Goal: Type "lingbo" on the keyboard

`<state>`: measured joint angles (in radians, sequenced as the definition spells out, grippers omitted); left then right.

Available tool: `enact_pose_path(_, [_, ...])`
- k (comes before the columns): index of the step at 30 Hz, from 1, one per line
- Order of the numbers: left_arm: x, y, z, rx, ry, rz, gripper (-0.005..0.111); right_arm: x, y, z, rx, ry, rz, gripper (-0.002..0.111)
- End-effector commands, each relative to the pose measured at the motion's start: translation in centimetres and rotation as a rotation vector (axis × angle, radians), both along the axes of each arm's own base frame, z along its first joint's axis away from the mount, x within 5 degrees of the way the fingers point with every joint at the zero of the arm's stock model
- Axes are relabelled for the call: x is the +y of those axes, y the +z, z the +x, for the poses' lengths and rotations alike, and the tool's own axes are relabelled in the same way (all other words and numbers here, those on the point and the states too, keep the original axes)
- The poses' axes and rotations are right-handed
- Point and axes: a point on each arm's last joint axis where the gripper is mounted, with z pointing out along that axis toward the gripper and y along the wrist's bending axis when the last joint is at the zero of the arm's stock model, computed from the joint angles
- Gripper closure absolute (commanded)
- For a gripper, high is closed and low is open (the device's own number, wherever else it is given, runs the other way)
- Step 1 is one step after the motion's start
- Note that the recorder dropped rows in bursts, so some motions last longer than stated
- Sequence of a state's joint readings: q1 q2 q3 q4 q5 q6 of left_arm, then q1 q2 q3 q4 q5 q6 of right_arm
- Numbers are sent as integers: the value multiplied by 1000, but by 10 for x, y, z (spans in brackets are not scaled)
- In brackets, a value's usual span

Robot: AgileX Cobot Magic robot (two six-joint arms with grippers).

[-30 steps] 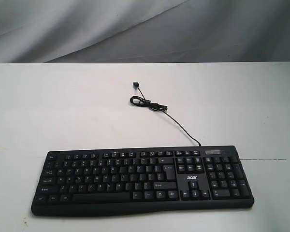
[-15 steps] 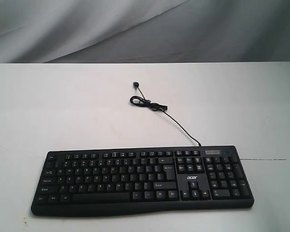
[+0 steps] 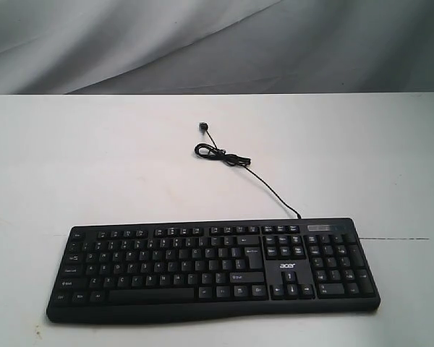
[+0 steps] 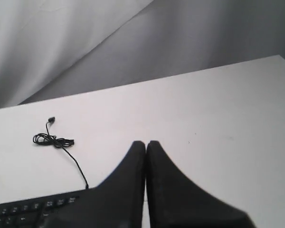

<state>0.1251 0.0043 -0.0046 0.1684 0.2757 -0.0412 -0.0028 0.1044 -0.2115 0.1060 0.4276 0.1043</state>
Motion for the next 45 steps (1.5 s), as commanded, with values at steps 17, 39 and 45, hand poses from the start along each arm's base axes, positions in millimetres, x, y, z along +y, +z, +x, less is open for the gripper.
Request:
enact_pose_path(17, [-1,0,0,-10,-8,-5,107,30,92,97,225,195,-13,108])
enact_pose_path(39, [-1,0,0,-10,-8,-5,107,247,-26,182,481,908,-404,108])
enact_pose_path(45, [-1,0,0,-10,-8,-5,107,258,-62,182,441,884,-403,108])
